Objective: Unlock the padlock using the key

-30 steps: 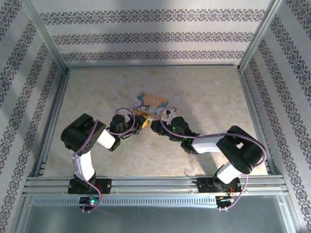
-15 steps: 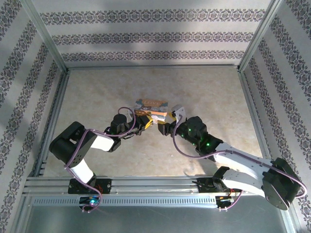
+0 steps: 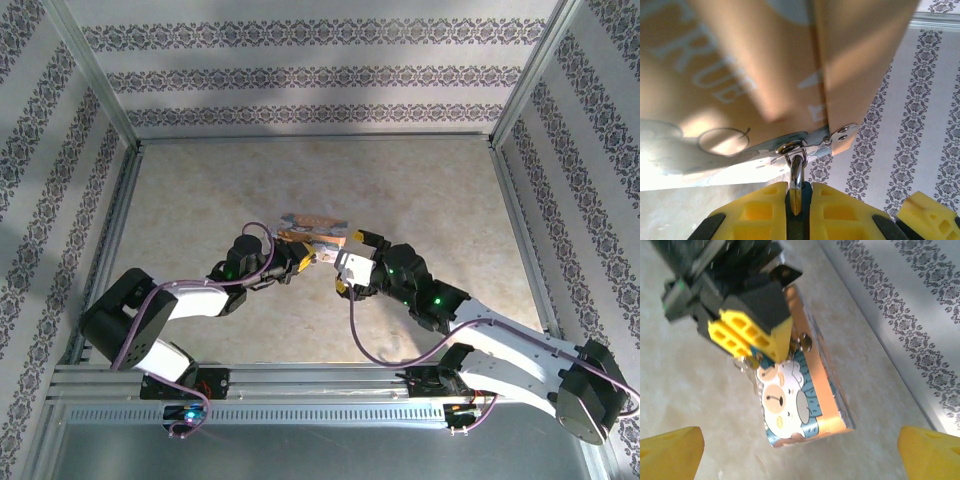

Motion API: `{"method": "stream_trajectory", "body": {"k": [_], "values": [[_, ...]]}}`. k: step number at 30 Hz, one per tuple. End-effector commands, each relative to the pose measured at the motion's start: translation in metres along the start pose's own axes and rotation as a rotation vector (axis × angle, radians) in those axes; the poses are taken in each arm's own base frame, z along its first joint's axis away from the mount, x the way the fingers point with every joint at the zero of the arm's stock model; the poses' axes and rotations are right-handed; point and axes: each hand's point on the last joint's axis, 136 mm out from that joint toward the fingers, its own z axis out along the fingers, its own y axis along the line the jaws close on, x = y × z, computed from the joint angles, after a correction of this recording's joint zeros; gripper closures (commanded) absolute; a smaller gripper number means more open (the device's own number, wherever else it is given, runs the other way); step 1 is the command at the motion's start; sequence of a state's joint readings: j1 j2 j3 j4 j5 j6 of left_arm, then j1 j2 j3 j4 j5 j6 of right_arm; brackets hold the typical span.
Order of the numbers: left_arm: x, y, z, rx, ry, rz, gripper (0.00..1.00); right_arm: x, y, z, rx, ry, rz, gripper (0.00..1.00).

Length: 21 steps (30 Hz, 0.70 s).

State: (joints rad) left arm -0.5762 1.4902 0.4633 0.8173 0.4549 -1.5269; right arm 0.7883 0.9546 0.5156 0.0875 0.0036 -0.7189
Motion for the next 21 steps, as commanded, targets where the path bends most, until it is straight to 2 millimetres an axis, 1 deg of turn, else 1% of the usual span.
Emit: {"method": "stream_trajectory", "body": {"k": [1, 5, 7, 10, 16, 18, 21], "values": [[0.006, -0.025, -0.002, 0.032, 0.013, 0.006, 1.00, -0.005, -0.005, 0.002, -0.002, 0.020, -0.144, 0.02], [0.007, -0.030, -0.005, 0.034, 0.012, -0.012, 1.00, -0.014, 0.003, 0.005, -0.064, -0.014, -0.154, 0.02], [0.007, -0.032, -0.006, 0.037, 0.012, -0.022, 1.00, -0.019, 0.008, 0.007, -0.097, -0.038, -0.154, 0.08], [0.007, -0.033, -0.006, 0.039, 0.011, -0.040, 1.00, -0.026, 0.010, 0.011, -0.125, -0.055, -0.132, 0.21], [0.005, -0.035, -0.006, 0.048, 0.002, -0.072, 1.00, -0.031, 0.020, 0.022, -0.172, -0.058, -0.135, 0.43], [0.005, -0.035, -0.005, 0.050, 0.007, -0.075, 1.00, -0.033, 0.022, 0.026, -0.178, -0.052, -0.140, 0.46], [0.005, -0.036, -0.003, 0.062, 0.010, -0.083, 1.00, -0.036, 0.025, 0.031, -0.187, -0.051, -0.143, 0.46]]}}
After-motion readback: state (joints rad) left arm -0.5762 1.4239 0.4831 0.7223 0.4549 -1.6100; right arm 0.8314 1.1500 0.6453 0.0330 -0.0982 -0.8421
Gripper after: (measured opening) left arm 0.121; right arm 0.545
